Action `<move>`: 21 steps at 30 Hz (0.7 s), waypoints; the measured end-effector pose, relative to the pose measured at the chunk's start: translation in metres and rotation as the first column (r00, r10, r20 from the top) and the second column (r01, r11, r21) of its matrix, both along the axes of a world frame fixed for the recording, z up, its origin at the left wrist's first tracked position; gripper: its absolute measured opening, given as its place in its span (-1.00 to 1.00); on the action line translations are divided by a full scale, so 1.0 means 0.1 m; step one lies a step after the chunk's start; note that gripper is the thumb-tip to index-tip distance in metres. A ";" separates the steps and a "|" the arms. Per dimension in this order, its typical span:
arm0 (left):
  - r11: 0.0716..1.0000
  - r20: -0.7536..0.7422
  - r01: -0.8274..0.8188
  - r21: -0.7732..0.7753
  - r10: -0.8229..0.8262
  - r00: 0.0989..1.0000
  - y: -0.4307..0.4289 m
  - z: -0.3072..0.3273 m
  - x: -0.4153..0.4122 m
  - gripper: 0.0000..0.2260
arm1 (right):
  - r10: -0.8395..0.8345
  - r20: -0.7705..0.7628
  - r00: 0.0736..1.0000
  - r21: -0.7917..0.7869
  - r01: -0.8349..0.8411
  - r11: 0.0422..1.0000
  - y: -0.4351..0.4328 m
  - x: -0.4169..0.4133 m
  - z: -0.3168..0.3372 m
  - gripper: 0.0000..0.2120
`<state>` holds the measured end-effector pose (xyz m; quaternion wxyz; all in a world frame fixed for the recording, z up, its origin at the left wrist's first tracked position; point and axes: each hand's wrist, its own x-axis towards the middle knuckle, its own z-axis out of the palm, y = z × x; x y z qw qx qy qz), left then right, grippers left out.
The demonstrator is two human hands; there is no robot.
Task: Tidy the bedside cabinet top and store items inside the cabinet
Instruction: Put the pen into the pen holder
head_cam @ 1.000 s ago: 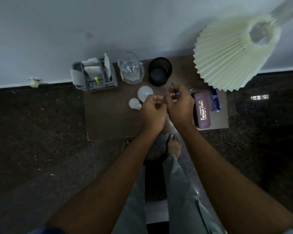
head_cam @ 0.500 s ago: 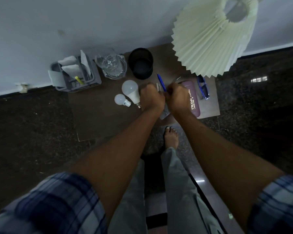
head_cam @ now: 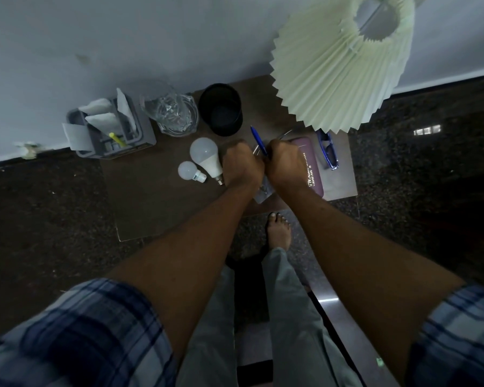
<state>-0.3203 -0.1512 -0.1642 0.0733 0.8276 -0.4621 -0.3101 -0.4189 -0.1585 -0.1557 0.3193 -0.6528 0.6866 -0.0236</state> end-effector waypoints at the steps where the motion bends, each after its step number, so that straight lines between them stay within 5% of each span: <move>1: 1.000 0.006 0.019 -0.014 -0.019 1.000 0.01 0.01 0.00 -0.80 | -0.001 0.010 1.000 -0.005 0.001 1.000 0.01 -0.02 0.02 -0.86; 11: 0.921 -0.380 -0.268 -0.283 0.148 0.913 0.33 0.17 0.21 -0.81 | -0.001 0.190 0.982 -0.137 0.027 0.990 0.26 -0.22 0.17 -0.85; 15: 0.889 -0.603 -0.433 -0.149 0.265 0.752 0.39 0.13 0.39 -0.84 | -0.046 0.236 0.971 -0.129 0.078 0.989 0.28 -0.20 0.17 -0.80; 21: 0.874 -0.725 -0.483 -0.055 0.297 0.621 0.40 0.12 0.67 -0.80 | -0.040 0.252 0.967 -0.135 0.076 0.988 0.26 -0.22 0.17 -0.82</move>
